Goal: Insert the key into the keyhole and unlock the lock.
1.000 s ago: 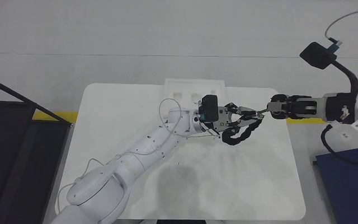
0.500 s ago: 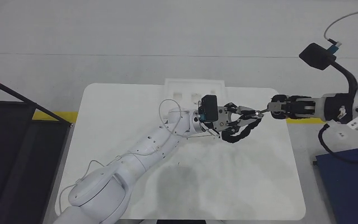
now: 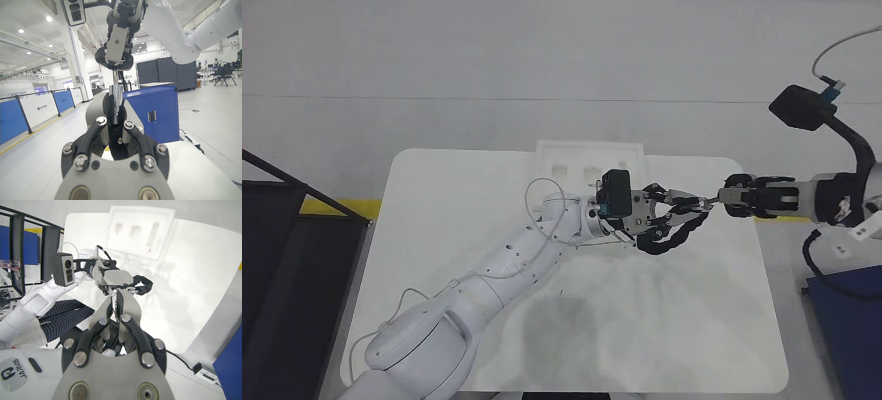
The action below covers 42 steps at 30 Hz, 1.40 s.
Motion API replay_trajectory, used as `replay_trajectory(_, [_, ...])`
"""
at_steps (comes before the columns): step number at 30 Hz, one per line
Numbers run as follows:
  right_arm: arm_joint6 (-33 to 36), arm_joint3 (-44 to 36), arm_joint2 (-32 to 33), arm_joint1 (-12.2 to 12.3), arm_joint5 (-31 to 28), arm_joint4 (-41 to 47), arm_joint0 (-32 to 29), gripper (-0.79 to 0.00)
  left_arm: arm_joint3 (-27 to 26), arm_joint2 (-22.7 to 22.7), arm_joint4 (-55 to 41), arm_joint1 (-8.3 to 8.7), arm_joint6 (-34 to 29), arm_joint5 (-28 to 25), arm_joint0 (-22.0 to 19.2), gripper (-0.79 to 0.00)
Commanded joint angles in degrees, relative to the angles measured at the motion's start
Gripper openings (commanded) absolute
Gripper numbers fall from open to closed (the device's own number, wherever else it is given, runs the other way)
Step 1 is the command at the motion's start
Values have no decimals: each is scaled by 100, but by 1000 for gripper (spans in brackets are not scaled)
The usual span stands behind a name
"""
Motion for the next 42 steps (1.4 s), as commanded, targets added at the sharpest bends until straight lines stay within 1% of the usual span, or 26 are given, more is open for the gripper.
replay_trajectory(1, [-3, -24, -36, 2, 3, -56, 29, -785, -7, -18, 15, -3, -40, -14, 5, -785])
replay_trajectory(12, [89, -101, -389, -3, -89, -441, 261, -785, -30, -88, 79, -32, -187, -70, 50, -785])
replay_trajectory(18, [36, -72, -594, 2, -36, -397, 389, -785, -33, -124, 126, -44, -223, -81, 67, -785])
replay_trajectory(19, [33, -63, -624, 3, -33, -364, 409, -437, -31, -132, 126, -46, -224, -86, 73, -785])
replay_trajectory(20, [19, -50, -645, 4, -19, -322, 432, 0, -34, -140, 122, -48, -218, -89, 79, -785])
replay_trajectory(25, [-28, -51, -620, -8, 10, -143, 588, 0, -19, -187, 101, -58, -196, -107, 108, -785])
replay_trajectory(28, [-121, -6, -579, -19, -149, -86, 628, 0, 3, -226, 96, -55, -189, -133, 111, -785])
replay_trajectory(30, [-285, 20, -524, -28, -372, 9, 624, 0, 11, -276, 61, -48, -176, -161, 111, -785])
replay_trajectory(33, [-539, 97, -447, -29, -850, 92, 544, 0, 16, -341, 31, -24, -182, -319, 109, -785])
replay_trajectory(38, [-1042, 161, -236, -12, -2189, 280, 261, 0, -29, -497, -108, 32, -255, -598, 155, -785])
replay_trajectory(42, [-1299, 199, -43, 40, -3228, 131, -60, 0, -148, -671, -329, 95, -476, -818, 234, -785])
